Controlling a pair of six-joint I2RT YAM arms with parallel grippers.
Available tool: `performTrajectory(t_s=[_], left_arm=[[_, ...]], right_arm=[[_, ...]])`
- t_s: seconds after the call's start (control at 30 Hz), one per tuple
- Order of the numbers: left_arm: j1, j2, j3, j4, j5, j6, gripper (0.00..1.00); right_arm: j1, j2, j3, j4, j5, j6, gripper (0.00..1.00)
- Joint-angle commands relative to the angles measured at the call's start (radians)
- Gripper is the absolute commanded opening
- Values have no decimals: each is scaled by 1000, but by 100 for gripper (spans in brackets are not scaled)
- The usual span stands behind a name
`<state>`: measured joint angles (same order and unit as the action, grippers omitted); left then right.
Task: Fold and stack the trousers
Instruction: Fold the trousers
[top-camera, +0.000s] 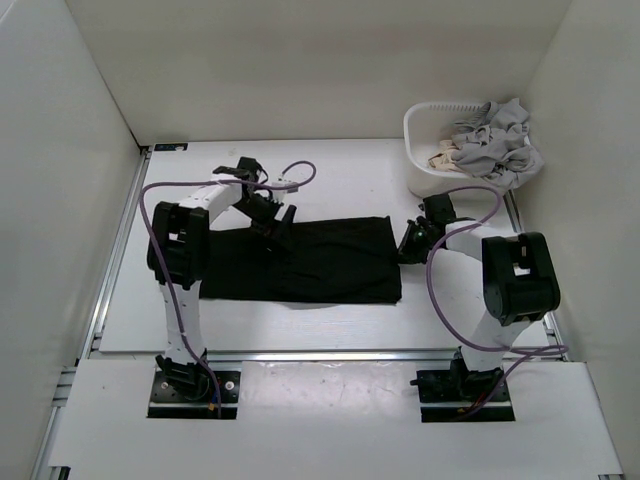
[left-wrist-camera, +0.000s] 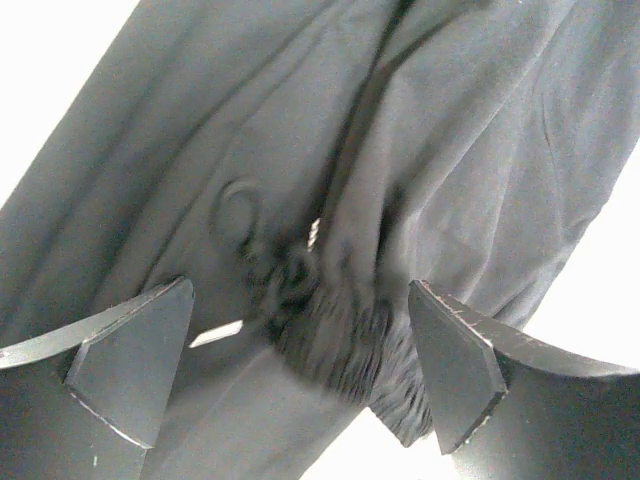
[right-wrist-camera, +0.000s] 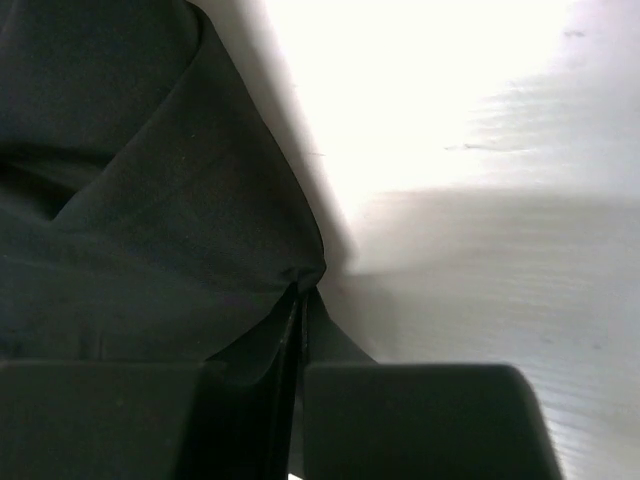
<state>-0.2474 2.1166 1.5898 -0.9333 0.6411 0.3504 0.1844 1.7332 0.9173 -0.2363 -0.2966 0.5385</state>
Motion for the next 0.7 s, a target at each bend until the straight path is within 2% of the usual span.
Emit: performTrajectory(t_s=[0.0,0.17,0.37,0.4,0.43,0.5,0.53,0.67], left_arm=[[63,-118,94,-54,-3,16,100],[203,-240,52,-76,-59,27,100],[378,-355,-141,-20,-196,38,100],[394,-374,-168,-1,-233,50,100],[417,-392,-218,17,-259,64,100],[427,-438,-258,50,-341,97,100],[427,-438,-269,50,-360,98,100],[456,-458,-242,22,-414,72,100]], right_arm=[[-32,-46,12,-113,5,-43,0],[-82,-70,66,-184,-12,-109,0],[-91,-9,75,-184,-117,-155,2],[-91,3,75,-184,-118,-155,8],[-91,3,75,-184,-118,-166,27],[-91,14,75,-175,-84,-175,51],[-91,14,75,-175,-67,-184,68],[-66,14,97,-242,46,-207,80]])
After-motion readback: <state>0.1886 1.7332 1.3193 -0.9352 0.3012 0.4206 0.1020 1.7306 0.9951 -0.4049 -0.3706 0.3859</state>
